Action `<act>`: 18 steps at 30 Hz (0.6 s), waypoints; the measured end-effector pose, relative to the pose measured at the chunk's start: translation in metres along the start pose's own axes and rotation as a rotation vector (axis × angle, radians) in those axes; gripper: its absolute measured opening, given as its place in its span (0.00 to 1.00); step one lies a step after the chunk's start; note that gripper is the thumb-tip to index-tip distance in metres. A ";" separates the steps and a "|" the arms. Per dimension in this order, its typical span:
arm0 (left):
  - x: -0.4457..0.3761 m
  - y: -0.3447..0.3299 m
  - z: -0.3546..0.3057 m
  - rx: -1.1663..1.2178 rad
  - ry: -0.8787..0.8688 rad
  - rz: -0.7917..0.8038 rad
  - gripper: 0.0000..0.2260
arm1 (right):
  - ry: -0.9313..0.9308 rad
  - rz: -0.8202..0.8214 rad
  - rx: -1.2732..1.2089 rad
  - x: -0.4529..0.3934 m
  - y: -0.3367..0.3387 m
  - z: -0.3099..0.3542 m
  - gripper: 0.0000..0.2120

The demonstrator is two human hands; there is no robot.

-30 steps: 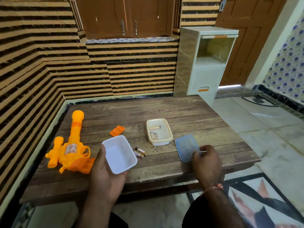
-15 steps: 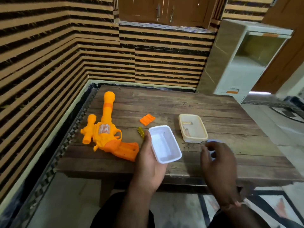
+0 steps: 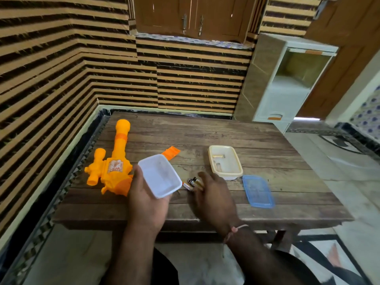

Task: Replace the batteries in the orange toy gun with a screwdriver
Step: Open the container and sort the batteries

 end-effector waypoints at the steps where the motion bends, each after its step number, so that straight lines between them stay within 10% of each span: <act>1: 0.000 0.001 0.001 -0.006 0.000 0.000 0.24 | 0.042 0.016 0.055 -0.001 -0.005 0.006 0.21; 7: -0.004 0.005 0.006 0.000 0.026 -0.004 0.19 | 0.141 0.060 0.434 -0.005 -0.026 0.018 0.13; 18: -0.003 0.003 0.010 -0.042 0.078 -0.025 0.22 | 0.153 0.145 0.384 -0.020 -0.025 0.011 0.14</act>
Point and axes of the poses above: each hand's wrist, its own x-axis away from the middle knuckle, its own y-axis out of the back of the hand, z = x × y, the point moved 2 cm from there along -x, towards the middle knuckle, and after that the axes turned 4 degrees about -y, right-handed, at the moved point
